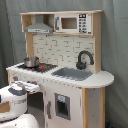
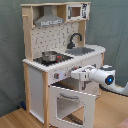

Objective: Play with the kitchen

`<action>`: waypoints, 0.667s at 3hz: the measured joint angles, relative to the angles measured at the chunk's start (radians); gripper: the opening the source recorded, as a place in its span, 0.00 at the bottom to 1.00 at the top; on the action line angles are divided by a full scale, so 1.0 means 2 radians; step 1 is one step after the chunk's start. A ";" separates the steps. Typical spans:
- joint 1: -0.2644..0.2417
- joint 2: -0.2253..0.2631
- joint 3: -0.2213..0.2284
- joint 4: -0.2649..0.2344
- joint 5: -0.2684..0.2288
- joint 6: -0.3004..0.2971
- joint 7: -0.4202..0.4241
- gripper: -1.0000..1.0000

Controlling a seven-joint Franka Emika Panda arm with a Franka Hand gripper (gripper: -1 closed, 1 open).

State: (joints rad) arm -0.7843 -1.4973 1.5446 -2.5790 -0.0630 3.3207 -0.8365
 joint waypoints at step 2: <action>0.079 0.000 -0.015 0.000 0.000 -0.074 0.014 1.00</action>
State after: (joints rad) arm -0.6272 -1.4973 1.5141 -2.5789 -0.0625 3.1725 -0.8081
